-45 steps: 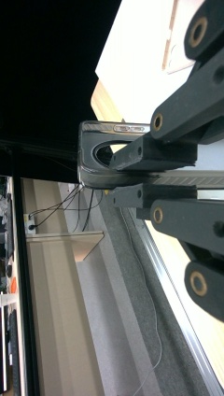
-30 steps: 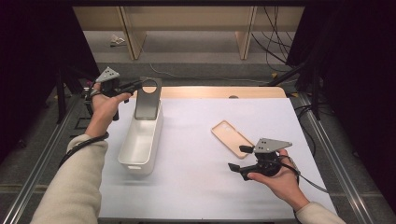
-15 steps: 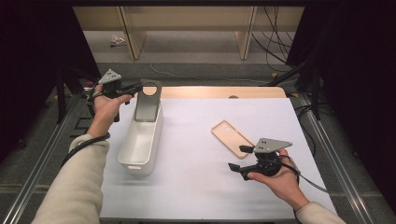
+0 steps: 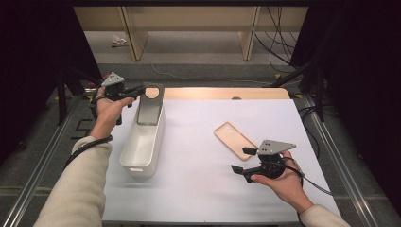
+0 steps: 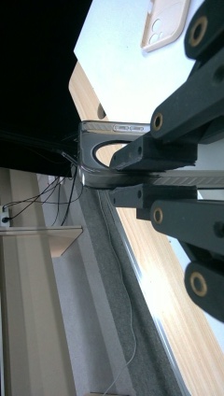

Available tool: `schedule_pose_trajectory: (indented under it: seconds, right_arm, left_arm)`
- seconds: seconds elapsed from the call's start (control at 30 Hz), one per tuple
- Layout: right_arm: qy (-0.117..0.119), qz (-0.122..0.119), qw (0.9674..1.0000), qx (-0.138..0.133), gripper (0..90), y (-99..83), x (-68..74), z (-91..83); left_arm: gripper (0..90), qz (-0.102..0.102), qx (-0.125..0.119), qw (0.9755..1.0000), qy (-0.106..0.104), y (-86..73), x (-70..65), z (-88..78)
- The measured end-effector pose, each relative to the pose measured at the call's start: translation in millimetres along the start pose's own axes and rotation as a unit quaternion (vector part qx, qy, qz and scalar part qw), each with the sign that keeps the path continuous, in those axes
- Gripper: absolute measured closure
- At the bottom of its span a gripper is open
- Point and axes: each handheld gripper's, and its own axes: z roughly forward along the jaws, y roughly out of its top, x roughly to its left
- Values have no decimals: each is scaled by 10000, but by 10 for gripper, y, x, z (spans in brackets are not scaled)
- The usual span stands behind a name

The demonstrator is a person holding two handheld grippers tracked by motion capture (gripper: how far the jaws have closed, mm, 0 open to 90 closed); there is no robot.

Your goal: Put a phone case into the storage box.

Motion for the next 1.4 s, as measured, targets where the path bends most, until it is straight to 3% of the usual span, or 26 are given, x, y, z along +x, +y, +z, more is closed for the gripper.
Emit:
schedule_pose_trajectory:
  seconds: [1.0, 1.4]
  right_arm:
    - [0, -7, 10000, 4, 211, -1, -1, 1]
    - [-4, -10, 10000, 5, 210, 0, -1, 0]
  left_arm:
    - [808, -149, 154, 9997, 76, -112, 74, 56]
    - [803, -164, 325, 9992, 134, -164, 101, 86]
